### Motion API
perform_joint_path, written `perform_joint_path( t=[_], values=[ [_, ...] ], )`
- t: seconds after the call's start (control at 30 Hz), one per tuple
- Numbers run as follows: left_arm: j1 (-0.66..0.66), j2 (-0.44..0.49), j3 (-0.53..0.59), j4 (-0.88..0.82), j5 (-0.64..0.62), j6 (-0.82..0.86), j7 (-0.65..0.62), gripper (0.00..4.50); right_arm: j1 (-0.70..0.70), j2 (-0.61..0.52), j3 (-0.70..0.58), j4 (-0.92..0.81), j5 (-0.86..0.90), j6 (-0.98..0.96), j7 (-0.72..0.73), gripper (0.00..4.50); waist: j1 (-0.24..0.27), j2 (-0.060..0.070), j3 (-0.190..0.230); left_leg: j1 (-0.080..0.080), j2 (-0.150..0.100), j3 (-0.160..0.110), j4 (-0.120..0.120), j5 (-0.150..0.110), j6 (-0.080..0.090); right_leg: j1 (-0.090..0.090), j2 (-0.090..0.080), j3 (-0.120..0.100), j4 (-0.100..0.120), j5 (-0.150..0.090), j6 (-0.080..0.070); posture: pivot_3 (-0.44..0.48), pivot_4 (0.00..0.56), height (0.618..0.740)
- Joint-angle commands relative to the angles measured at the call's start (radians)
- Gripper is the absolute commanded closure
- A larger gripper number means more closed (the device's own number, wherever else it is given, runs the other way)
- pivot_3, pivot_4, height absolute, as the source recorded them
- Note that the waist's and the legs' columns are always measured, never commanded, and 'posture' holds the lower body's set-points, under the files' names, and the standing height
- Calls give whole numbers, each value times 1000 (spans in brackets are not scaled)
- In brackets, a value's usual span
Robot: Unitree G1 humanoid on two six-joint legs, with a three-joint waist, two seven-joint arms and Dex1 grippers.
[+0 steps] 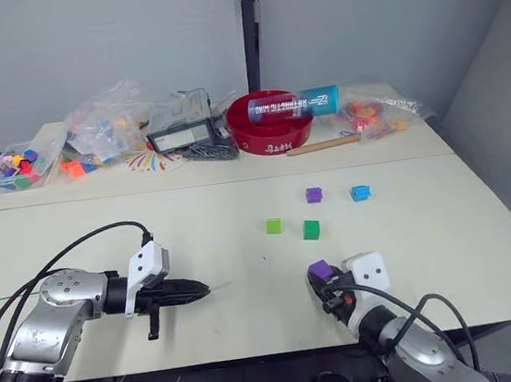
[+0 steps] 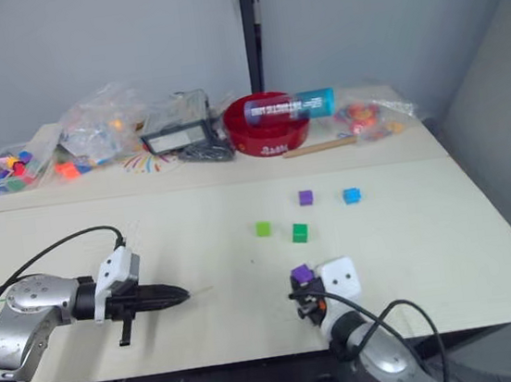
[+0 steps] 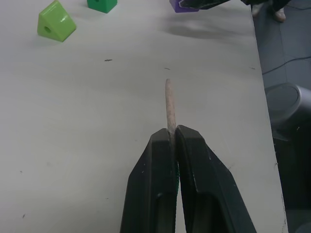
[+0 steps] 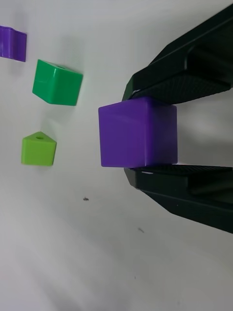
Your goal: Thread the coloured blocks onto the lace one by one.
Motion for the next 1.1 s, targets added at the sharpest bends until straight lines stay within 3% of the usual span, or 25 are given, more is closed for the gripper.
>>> perform_joint_path(
  t=[0.03, 0.23, 0.33, 0.53, 0.73, 0.87, 0.97, 1.1],
  values=[
    [-1, 20, 16, -17, -2, -11, -15, 4500, -9, 22, 40, 51, -14, -27, 1, 3339, 1, 0, 0, 0, 0, 0, 0, 0, 0, 0, 0, 0, 0, 1, -3, 0, 150, 731],
    [-8, 35, 22, -6, -4, -12, -26, 4500, -3, 50, 34, 92, 10, -16, 22, 3339, -2, -1, 0, 0, 2, 0, -1, 0, 1, 0, 1, 0, 0, 2, -5, 0, 150, 731],
    [-12, 36, 20, 3, -3, -13, -28, 4500, 2, 25, 9, 78, 12, -35, 46, 1943, -1, -1, 0, 0, 3, 0, -1, 0, 1, 0, 3, 0, 0, 2, -5, 0, 150, 731],
    [-1, 29, 27, -8, -6, -10, -13, 4500, -13, -122, -111, -1, 112, -43, 217, 17, 3, -1, 0, -1, 3, 0, 0, 0, 1, 0, 3, 0, 0, 1, -5, 0, 150, 731],
    [27, 27, 42, -35, -14, -6, 8, 4500, -141, -389, -226, 83, 280, -112, 600, 17, -2, -1, 0, 0, 3, 0, 0, 0, 1, 0, 4, 0, 0, 2, -5, 0, 150, 731],
    [43, 30, 48, -56, -17, -2, 16, 4500, -281, -542, -178, 211, 313, -161, 871, 17, 2, -2, 0, 1, 4, 1, 0, 0, 1, 1, 5, 0, 0, 2, -6, 0, 150, 731],
    [59, 35, 55, -85, -23, 8, 22, 4500, -434, -591, -86, 358, 255, -262, 1055, 17, 0, -2, 1, 1, 5, 1, 0, -1, 1, 1, 5, 0, 0, 2, -6, 0, 150, 731],
    [86, 45, 70, -124, -33, 24, 26, 4500, -597, -569, 31, 599, 135, -460, 1214, 17, 2, -2, 1, 1, 5, 1, 0, -1, 1, 0, 5, 0, 0, 2, -7, 0, 150, 731]
  ],
)
